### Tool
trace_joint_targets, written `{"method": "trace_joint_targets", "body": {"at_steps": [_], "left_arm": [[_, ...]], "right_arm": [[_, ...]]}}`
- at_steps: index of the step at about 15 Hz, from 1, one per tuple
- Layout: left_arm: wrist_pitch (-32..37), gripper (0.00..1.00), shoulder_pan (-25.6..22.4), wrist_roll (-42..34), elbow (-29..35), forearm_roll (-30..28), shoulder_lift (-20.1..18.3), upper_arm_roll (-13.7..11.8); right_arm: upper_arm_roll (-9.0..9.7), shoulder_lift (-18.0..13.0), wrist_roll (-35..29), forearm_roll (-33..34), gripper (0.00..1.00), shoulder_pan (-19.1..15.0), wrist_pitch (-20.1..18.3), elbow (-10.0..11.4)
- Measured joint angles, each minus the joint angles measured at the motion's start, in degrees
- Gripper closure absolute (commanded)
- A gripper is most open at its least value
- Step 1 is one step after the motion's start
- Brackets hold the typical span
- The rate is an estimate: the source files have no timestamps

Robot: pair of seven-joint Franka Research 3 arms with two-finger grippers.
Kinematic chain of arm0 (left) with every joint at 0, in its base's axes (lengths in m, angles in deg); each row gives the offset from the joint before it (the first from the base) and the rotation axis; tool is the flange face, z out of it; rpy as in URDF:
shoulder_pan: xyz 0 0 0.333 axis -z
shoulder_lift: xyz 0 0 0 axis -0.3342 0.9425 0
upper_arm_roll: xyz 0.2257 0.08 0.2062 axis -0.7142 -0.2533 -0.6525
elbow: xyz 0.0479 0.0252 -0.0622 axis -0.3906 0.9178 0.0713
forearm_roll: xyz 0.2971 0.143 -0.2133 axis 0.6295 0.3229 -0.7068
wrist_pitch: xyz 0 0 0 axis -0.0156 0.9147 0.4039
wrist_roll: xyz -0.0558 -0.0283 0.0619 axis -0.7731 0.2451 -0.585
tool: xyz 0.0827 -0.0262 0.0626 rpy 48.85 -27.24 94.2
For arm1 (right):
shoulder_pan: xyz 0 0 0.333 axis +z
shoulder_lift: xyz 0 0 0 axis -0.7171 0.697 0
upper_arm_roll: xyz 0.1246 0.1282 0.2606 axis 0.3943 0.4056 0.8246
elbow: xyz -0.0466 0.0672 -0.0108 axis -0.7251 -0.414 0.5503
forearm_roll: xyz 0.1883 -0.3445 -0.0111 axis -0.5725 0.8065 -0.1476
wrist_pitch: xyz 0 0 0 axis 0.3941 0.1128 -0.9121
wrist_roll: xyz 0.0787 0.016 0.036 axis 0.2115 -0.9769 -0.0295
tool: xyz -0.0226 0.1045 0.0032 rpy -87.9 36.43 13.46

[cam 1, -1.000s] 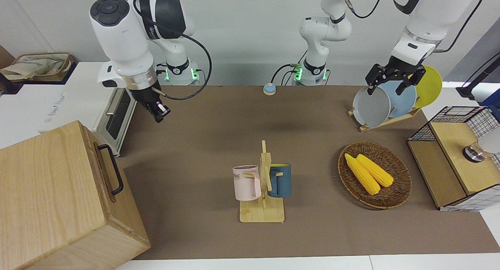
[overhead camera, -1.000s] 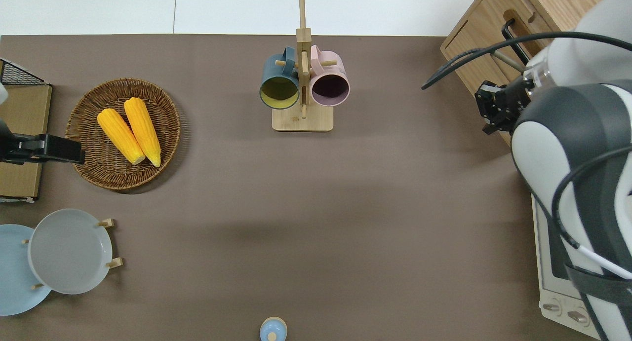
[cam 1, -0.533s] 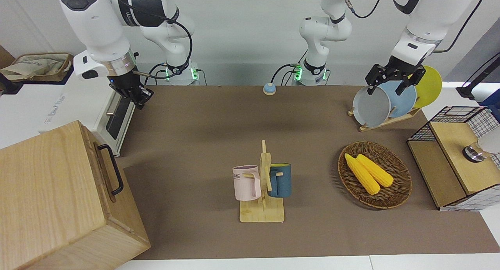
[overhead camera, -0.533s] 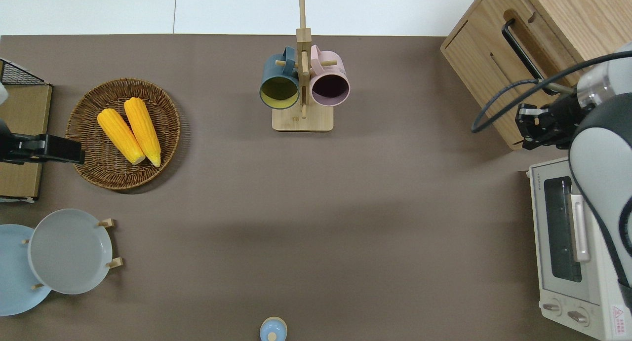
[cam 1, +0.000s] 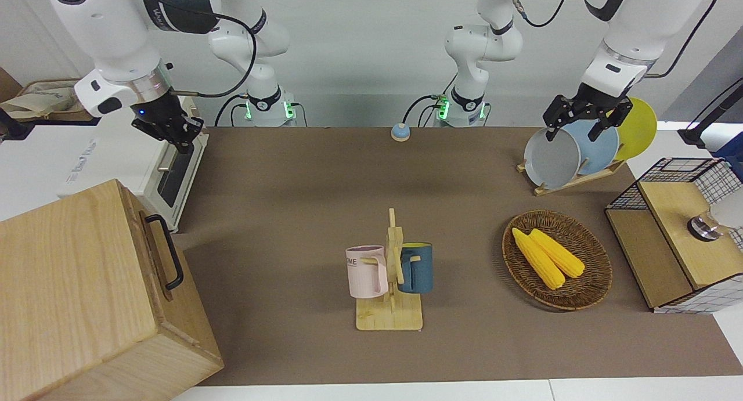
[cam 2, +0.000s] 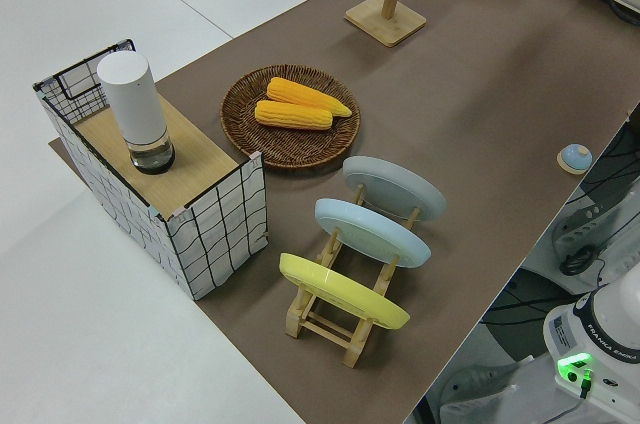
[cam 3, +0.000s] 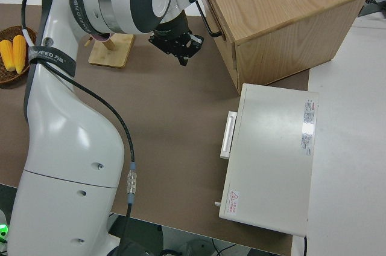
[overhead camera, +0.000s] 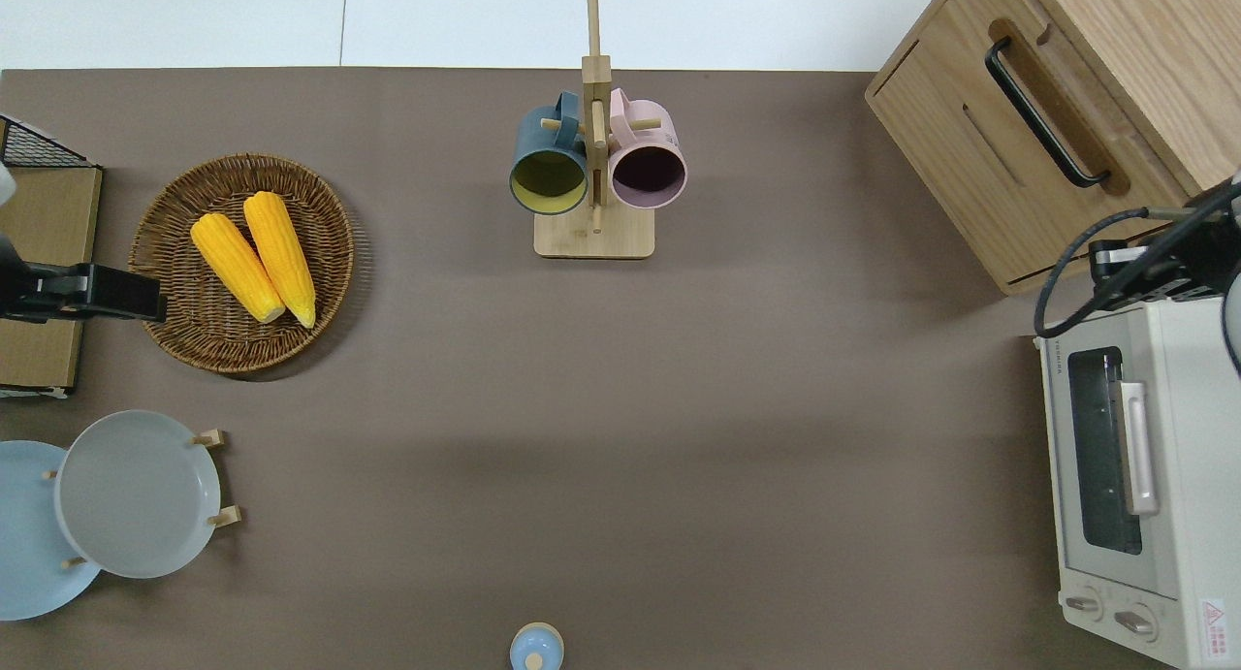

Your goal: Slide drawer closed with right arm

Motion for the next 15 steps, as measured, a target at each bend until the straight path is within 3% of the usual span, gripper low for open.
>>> {"method": "trace_joint_targets", "body": {"at_steps": [1,3,5,6,7,15], "left_arm": [[0.0,0.00,0.0,0.0,0.0,0.0,0.0,0.0],[0.0,0.00,0.0,0.0,0.0,0.0,0.0,0.0],[0.0,0.00,0.0,0.0,0.0,0.0,0.0,0.0],[0.0,0.00,0.0,0.0,0.0,0.0,0.0,0.0],[0.0,0.00,0.0,0.0,0.0,0.0,0.0,0.0],[0.0,0.00,0.0,0.0,0.0,0.0,0.0,0.0]], "right_arm": [[-0.82,0.0,2.0,0.0,0.951,-0.1,0.0,0.0],[-1.84,0.0,4.1,0.0,0.690,-0.7,0.1,0.0],[-2.05,0.0,4.6,-0.1,0.358,-0.8,0.1,0.0],[-1.96,0.0,4.6,-0.1,0.110,-0.7,0.1,0.0],[-1.89,0.0,4.4,-0.1,0.016,-0.5,0.2,0.0],[0.09,0.0,0.1,-1.1,0.013,-0.5,1.5,0.0]]}}
